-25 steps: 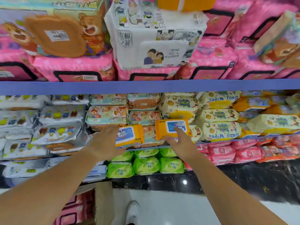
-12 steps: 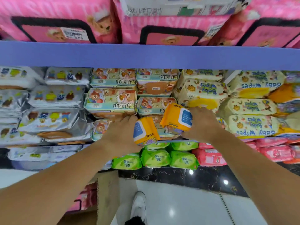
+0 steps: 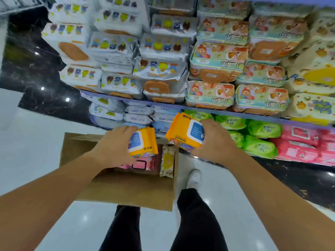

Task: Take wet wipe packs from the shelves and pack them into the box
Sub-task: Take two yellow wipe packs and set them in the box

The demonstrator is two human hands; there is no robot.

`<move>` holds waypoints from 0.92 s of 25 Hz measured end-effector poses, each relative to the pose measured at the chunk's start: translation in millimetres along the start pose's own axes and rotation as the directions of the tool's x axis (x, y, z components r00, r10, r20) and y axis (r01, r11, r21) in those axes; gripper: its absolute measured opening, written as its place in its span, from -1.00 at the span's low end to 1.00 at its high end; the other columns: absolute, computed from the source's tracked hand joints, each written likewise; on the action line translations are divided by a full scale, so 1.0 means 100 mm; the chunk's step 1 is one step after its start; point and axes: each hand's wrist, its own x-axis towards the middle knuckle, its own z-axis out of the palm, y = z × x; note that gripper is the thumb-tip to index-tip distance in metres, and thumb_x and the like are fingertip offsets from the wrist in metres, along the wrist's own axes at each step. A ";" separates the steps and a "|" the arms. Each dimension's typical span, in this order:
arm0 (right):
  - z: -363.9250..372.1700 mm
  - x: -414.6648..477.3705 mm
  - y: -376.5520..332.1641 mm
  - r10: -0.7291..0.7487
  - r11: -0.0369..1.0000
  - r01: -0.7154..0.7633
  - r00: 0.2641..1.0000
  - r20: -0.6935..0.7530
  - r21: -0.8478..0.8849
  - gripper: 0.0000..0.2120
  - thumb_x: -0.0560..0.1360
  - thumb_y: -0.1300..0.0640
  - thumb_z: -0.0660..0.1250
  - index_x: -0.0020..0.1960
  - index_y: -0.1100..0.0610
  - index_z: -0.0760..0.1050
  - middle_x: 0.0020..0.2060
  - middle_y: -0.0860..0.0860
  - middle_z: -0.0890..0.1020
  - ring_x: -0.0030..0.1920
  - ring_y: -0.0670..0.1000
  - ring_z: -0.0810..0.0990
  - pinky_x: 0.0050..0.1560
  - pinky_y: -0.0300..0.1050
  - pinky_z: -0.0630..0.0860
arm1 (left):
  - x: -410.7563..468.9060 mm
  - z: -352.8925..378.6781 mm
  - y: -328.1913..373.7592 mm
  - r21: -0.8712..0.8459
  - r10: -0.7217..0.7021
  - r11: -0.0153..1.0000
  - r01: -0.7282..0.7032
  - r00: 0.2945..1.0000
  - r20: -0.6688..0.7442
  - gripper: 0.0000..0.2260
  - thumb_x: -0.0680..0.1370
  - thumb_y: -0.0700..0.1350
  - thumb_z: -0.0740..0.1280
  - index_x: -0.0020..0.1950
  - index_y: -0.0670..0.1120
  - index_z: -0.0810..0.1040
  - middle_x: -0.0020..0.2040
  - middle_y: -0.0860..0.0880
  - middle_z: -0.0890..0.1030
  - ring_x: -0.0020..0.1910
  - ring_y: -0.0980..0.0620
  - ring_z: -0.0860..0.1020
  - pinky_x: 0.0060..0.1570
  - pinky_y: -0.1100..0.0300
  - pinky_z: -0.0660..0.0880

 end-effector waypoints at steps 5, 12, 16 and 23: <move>1.23 0.08 -0.87 -0.022 0.997 0.031 0.992 0.126 -0.070 -0.25 0.22 -0.20 0.58 0.26 0.05 0.34 0.02 -0.02 0.37 0.08 0.06 0.45 -0.01 -0.06 0.43 | -0.42 0.72 -1.33 0.042 -0.045 0.998 0.040 0.992 0.117 -0.09 0.23 0.29 0.53 0.49 0.04 0.30 0.29 0.02 0.52 0.18 -0.03 0.53 0.14 0.07 0.50; 2.90 0.41 -1.09 0.109 0.982 -0.067 0.964 0.244 -0.176 -0.21 0.23 -0.28 0.51 0.31 0.00 0.29 0.15 -0.04 0.42 0.16 0.01 0.43 0.13 -0.06 0.41 | 0.01 1.82 -2.37 0.069 0.049 0.996 -0.063 0.980 0.193 -0.13 0.31 0.25 0.50 0.53 0.10 0.20 0.37 0.10 0.45 0.28 0.03 0.46 0.28 0.10 0.41; 3.60 0.82 -0.81 0.181 0.954 -0.099 0.942 0.283 -0.281 -0.20 0.25 -0.25 0.51 0.35 -0.02 0.25 0.18 -0.05 0.41 0.22 0.01 0.41 0.30 -0.01 0.38 | 0.51 2.53 -2.61 0.106 0.071 0.990 -0.097 0.971 0.226 -0.15 0.35 0.21 0.49 0.54 0.07 0.17 0.39 0.05 0.42 0.35 -0.01 0.42 0.34 0.06 0.36; 4.51 1.76 -0.45 0.168 0.896 -0.064 0.965 0.203 -0.439 -0.05 0.31 -0.19 0.49 0.52 0.07 0.10 0.41 0.08 0.34 0.44 0.15 0.31 0.43 0.13 0.26 | 1.14 3.55 -3.03 0.323 0.211 0.896 -0.305 0.932 0.295 -0.17 0.43 0.06 0.43 0.61 0.00 0.10 0.52 -0.03 0.29 0.46 -0.08 0.32 0.47 0.04 0.22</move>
